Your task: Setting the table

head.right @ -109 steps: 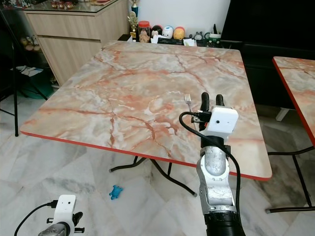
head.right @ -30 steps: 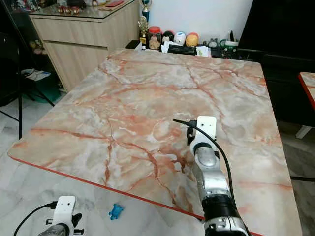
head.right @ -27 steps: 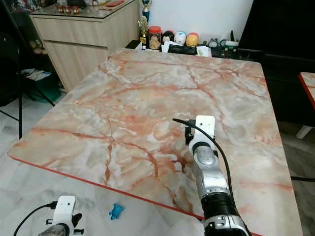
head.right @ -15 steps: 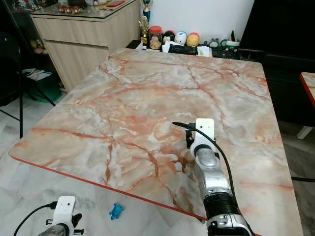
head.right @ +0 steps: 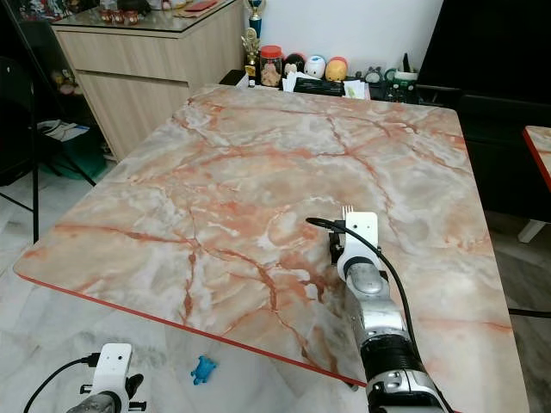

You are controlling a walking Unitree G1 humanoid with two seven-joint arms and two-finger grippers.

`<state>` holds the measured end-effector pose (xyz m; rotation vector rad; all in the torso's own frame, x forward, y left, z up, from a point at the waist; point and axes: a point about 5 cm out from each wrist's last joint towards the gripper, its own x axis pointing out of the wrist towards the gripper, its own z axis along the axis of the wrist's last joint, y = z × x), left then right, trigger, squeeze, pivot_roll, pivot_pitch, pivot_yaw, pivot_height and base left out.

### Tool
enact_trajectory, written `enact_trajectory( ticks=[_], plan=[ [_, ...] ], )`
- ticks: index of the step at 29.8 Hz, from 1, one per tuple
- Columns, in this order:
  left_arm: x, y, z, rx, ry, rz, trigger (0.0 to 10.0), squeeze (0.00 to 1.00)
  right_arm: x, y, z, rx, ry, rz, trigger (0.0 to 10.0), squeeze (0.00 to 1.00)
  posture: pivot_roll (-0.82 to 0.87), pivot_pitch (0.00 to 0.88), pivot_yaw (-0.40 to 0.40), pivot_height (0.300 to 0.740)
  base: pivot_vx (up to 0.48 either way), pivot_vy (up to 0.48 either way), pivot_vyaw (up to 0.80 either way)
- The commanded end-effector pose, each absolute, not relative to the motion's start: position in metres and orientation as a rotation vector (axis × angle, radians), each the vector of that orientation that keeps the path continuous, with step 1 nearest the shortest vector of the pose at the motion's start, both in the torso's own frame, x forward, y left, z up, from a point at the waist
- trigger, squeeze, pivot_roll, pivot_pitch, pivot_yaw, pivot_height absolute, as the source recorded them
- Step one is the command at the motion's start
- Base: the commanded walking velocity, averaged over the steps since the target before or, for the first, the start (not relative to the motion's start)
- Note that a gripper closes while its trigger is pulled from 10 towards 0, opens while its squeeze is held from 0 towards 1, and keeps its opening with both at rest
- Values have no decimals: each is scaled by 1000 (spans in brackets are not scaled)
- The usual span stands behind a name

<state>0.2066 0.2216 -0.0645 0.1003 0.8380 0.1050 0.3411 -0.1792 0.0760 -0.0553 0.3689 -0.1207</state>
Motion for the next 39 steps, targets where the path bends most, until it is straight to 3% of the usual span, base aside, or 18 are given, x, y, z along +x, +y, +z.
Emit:
enact_trajectory(
  ticks=[1, 31, 32, 33, 35, 37, 38, 39],
  plan=[
    [201, 226, -67, 96, 861, 121, 10000, 0, 345, -182, 80, -37, 348, -133, 10000, 0, 35, 0, 30, 740, 0, 0, 0],
    [202, 225, -67, 97, 859, 119, 10000, 0, 351, -186, 74, 22, 354, -129, 10000, 0, 46, 0, 33, 740, 0, 0, 0],
    [202, 225, -67, 97, 859, 119, 10000, 0, 351, -186, 74, 23, 355, -128, 9608, 0, 46, 0, 33, 740, 0, 0, 0],
    [202, 225, -67, 97, 859, 119, 10000, 0, 350, -186, 73, 23, 356, -127, 4157, 0, 46, 0, 33, 740, 0, 0, 0],
    [202, 225, -67, 97, 859, 118, 10000, 0, 349, -185, 71, 23, 360, -125, 2745, 0, 46, 0, 33, 740, 0, 0, 0],
    [202, 225, -67, 97, 859, 117, 10000, 0, 349, -185, 71, 23, 361, -125, 2745, 0, 46, 0, 33, 740, 0, 0, 0],
    [202, 225, -67, 96, 859, 118, 10000, 0, 349, -185, 70, 24, 363, -124, 1922, 0, 46, 0, 33, 740, 0, 0, 0],
    [202, 225, -67, 94, 860, 118, 10000, 0, 348, -185, 69, 23, 365, -123, 1882, 0, 48, 0, 33, 740, 0, 0, 0]
  ],
)
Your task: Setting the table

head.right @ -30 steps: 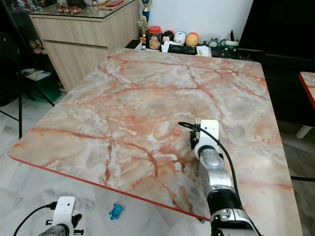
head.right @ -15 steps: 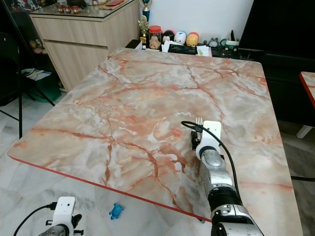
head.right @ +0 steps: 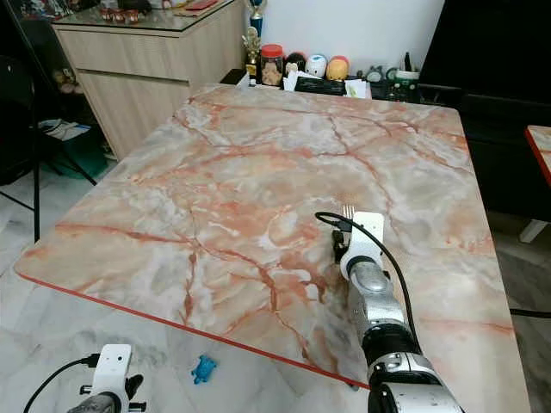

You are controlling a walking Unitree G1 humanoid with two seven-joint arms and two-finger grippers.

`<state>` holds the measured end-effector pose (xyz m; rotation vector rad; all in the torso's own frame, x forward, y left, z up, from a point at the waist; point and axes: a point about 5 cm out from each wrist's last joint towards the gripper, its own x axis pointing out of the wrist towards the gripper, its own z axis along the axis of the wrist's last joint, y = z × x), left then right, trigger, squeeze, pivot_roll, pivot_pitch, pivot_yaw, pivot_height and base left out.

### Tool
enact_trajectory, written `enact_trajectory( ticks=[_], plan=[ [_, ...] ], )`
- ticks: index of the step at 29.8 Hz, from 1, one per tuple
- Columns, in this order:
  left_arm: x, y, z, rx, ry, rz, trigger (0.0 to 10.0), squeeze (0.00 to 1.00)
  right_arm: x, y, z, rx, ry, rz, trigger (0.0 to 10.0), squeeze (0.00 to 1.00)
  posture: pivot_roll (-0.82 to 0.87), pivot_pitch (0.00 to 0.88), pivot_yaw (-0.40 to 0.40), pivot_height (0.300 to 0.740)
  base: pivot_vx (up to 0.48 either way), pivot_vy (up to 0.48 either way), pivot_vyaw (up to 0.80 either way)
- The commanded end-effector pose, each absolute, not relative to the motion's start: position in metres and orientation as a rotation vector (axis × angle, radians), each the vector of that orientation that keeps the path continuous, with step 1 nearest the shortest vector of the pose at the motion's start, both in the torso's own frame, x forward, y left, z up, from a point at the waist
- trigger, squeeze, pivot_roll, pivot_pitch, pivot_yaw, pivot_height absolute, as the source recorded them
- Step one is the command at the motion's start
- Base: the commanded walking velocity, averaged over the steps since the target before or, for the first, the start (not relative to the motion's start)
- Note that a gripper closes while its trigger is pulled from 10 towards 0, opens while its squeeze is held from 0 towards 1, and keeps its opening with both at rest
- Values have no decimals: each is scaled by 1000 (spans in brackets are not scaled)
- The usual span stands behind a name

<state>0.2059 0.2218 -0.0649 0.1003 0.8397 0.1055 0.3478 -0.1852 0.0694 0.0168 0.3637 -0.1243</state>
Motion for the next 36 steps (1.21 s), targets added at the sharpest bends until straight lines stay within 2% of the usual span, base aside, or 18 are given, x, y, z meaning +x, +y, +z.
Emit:
enact_trajectory(
  ticks=[1, 5, 6, 7, 8, 9, 10, 36],
  plan=[
    [202, 225, -67, 94, 860, 118, 10000, 0, 348, -185, 68, 23, 368, -123, 2000, 0, 48, 0, 33, 740, 0, 0, 0],
    [202, 225, -67, 94, 860, 117, 10000, 0, 347, -186, 67, 22, 371, -124, 1843, 0, 48, 0, 33, 740, 0, 0, 0],
    [202, 225, -67, 94, 860, 117, 10000, 0, 347, -186, 67, 21, 372, -125, 1373, 0, 48, 0, 33, 740, 0, 0, 0],
    [202, 225, -67, 93, 860, 117, 10000, 0, 347, -186, 67, 21, 372, -126, 1373, 0, 48, 0, 33, 740, 0, 0, 0],
    [202, 225, -67, 93, 860, 117, 10000, 0, 347, -186, 67, 20, 372, -126, 510, 0, 48, 0, 32, 740, 0, 0, 0],
    [202, 225, -67, 92, 860, 117, 10000, 0, 347, -186, 67, 20, 372, -126, 510, 0, 48, 0, 32, 740, 0, 0, 0],
    [202, 225, -67, 92, 860, 117, 10000, 0, 347, -187, 67, 20, 372, -127, 0, 0, 48, 0, 32, 740, 0, 0, 0],
    [202, 224, -67, 87, 859, 115, 10000, 0, 342, -181, 60, 28, 374, -117, 0, 0, 49, 0, 32, 740, 0, 0, 0]
  ],
)
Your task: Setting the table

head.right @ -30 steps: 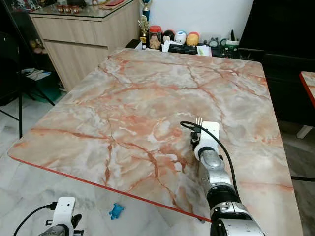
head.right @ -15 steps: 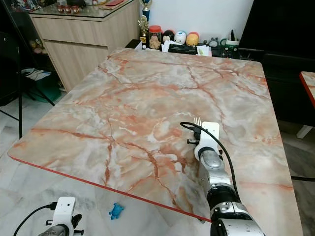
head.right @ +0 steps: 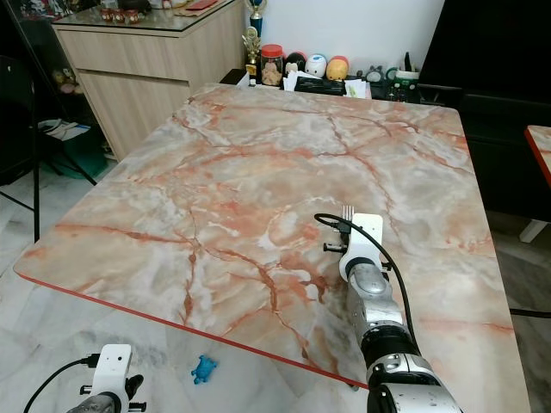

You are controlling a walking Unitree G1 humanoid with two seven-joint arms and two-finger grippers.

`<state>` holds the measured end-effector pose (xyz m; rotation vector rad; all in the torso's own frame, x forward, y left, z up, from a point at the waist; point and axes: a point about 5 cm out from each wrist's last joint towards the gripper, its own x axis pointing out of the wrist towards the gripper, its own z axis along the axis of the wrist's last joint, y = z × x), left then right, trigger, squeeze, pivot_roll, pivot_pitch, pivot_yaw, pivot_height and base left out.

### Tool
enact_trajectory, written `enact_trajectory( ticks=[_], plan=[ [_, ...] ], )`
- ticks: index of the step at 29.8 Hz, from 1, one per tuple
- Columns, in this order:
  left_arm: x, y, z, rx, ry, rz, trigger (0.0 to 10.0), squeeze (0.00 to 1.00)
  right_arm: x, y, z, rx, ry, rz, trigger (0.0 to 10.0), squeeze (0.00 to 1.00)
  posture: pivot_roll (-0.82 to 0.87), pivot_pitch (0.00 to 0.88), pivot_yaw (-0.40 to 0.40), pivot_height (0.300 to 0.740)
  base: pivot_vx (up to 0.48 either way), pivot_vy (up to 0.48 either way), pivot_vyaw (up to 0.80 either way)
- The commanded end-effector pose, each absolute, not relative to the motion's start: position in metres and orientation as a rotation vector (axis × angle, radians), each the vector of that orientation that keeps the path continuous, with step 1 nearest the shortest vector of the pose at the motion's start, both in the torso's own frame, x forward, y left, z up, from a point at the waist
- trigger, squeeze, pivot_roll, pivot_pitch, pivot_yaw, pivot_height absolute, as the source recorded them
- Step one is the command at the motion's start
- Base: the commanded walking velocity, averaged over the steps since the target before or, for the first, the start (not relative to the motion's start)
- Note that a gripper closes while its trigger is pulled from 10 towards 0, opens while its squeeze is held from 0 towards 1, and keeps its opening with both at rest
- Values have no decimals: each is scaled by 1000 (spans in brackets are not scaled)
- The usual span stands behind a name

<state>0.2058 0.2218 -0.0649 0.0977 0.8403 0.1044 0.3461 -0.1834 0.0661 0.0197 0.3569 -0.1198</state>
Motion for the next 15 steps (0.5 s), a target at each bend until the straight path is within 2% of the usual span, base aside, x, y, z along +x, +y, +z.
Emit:
enact_trajectory(
  ticks=[1, 5, 6, 7, 8, 15],
  plan=[
    [202, 224, -67, 88, 859, 114, 10000, 0, 341, -181, 60, 30, 373, -116, 0, 0, 49, 0, 32, 740, 0, 0, 0],
    [200, 225, -67, 99, 861, 110, 10000, 0, 339, -177, 59, 37, 351, -112, 0, 0, 45, 0, 29, 740, 0, 0, 0],
    [200, 225, -68, 101, 862, 110, 10000, 0, 338, -175, 61, 33, 324, -109, 3882, 0, 45, 0, 27, 740, 0, 0, 0],
    [199, 225, -68, 103, 863, 109, 10000, 0, 338, -174, 63, 30, 298, -109, 8549, 0, 45, 0, 27, 740, 0, 0, 0],
    [198, 226, -68, 106, 864, 109, 10000, 0, 338, -173, 66, 27, 265, -111, 10000, 0, 50, 0, 22, 740, 0, 0, 0],
    [197, 228, -68, 113, 864, 113, 10000, 0, 332, -166, 101, 31, -4, -117, 10000, 0, 39, 0, 19, 740, 0, 0, 0]
  ],
)
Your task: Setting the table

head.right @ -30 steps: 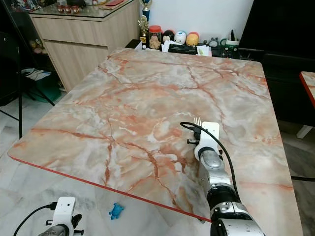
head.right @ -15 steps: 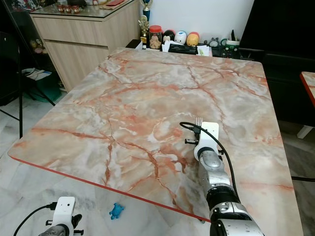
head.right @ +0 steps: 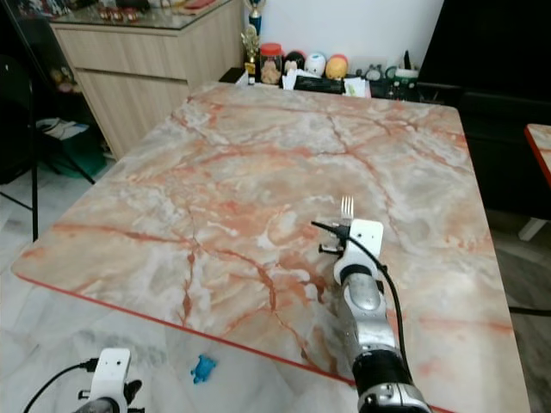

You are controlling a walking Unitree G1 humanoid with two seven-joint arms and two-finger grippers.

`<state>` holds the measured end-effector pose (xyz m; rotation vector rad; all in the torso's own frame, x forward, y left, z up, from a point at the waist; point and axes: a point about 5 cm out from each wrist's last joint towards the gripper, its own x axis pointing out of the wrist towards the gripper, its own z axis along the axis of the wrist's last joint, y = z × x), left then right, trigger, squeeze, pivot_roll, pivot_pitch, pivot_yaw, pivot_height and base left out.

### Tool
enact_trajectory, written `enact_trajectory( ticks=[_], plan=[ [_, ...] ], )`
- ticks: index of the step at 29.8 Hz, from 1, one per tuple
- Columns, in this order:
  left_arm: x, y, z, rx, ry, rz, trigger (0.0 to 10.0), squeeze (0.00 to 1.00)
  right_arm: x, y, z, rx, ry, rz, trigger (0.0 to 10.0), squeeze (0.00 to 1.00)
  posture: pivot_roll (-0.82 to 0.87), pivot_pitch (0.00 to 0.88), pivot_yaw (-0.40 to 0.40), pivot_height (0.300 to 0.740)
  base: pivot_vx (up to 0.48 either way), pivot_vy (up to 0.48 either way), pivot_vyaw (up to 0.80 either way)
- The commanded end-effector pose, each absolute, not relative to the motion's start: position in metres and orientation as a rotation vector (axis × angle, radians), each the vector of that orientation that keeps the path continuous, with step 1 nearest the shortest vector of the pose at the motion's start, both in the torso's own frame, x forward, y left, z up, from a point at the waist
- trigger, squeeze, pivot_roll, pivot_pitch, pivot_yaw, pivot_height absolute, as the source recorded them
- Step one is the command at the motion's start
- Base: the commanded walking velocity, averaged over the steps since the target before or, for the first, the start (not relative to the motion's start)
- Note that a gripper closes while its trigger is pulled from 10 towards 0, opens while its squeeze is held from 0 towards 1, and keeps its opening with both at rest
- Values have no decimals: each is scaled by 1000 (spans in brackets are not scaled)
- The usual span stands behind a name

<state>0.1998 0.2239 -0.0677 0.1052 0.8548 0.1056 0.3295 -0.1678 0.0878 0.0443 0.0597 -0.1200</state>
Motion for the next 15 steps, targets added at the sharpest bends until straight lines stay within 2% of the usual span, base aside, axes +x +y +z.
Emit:
enact_trajectory(
  ticks=[1, 10, 15],
  plan=[
    [198, 229, -68, 111, 858, 123, 10000, 0, 326, -165, 113, -9, -87, -120, 10000, 0, 36, 0, 23, 740, 0, 0, 0],
    [198, 230, -67, 116, 858, 128, 10000, 0, 308, -165, 128, -16, -193, -148, 10000, 0, 40, 0, 24, 740, 0, 0, 0],
    [201, 229, -66, 120, 853, 126, 10000, 0, 311, -165, 143, -34, -249, -111, 10000, 0, 35, 0, 27, 740, 0, 0, 0]
  ],
)
